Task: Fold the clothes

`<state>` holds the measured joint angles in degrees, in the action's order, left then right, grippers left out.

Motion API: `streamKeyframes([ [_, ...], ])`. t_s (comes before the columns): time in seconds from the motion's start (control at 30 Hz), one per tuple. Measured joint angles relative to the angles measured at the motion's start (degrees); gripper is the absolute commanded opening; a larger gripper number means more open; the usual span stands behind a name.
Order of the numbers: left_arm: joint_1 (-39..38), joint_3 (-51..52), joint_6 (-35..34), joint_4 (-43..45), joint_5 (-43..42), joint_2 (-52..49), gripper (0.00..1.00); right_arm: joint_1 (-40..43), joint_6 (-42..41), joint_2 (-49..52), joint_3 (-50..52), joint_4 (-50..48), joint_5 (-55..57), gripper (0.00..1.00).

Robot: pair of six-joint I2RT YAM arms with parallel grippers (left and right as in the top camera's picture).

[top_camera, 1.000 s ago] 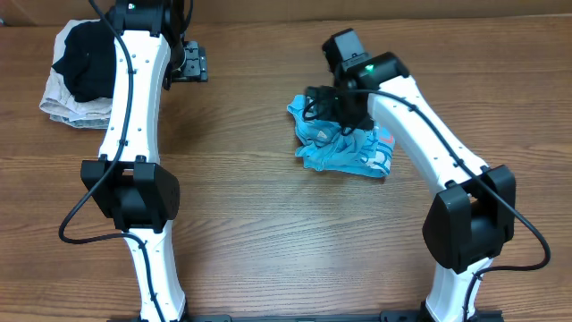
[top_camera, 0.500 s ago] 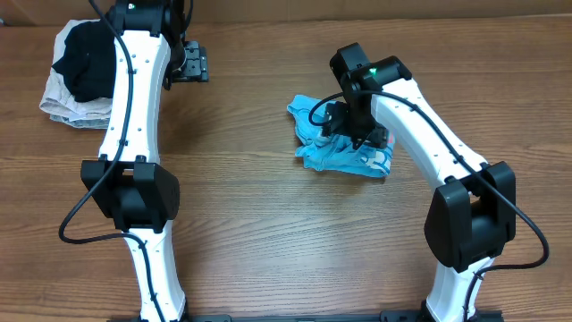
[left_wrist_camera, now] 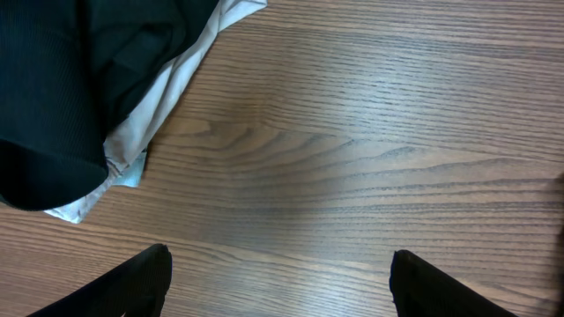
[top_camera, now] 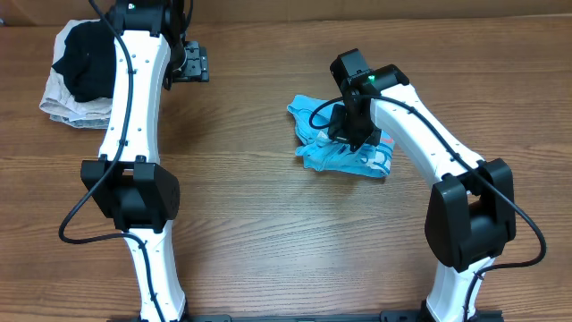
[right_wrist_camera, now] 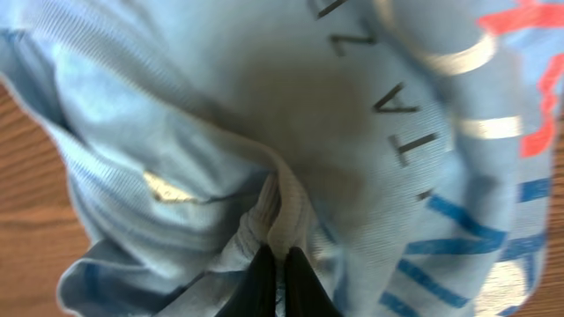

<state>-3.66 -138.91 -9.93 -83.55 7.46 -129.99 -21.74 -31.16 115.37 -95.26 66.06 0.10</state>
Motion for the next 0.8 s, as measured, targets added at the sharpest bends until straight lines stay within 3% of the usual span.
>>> streamKeyframes([
  [0.2, 0.0, 0.0, 0.0, 0.0, 0.0, 0.0, 0.81, -1.8, 1.4, -0.7, -1.6, 0.2, -3.9, 0.04],
  [0.43, 0.0, 0.0, 0.0, 0.0, -0.2, 0.0, 0.81, -12.3, 1.7, -2.7, -2.9, -1.1, -6.3, 0.04],
  [0.5, 0.0, 0.0, 0.0, 0.0, -0.3, 0.0, 0.81, -15.0, 1.4, -2.7, -2.9, -1.4, -6.6, 0.31],
  [0.53, 0.0, 0.0, 0.0, 0.0, -0.4, 0.0, 0.81, -16.2, 1.3, -2.7, -2.9, -1.5, -6.8, 0.54],
  [0.57, 0.0, 0.0, 0.0, 0.0, -0.4, 0.0, 0.81, -17.2, 1.4, -2.7, -2.9, -1.7, -7.1, 0.67],
  [0.67, 0.0, 0.0, 0.0, 0.0, -0.4, 0.0, 0.82, -19.6, 1.1, -2.7, -2.9, -0.9, -7.5, 0.80],
  [0.8, 0.0, 0.0, 0.0, 0.0, -0.4, 0.0, 0.82, -20.2, 0.9, -2.7, -2.9, 0.8, -7.8, 0.84],
])
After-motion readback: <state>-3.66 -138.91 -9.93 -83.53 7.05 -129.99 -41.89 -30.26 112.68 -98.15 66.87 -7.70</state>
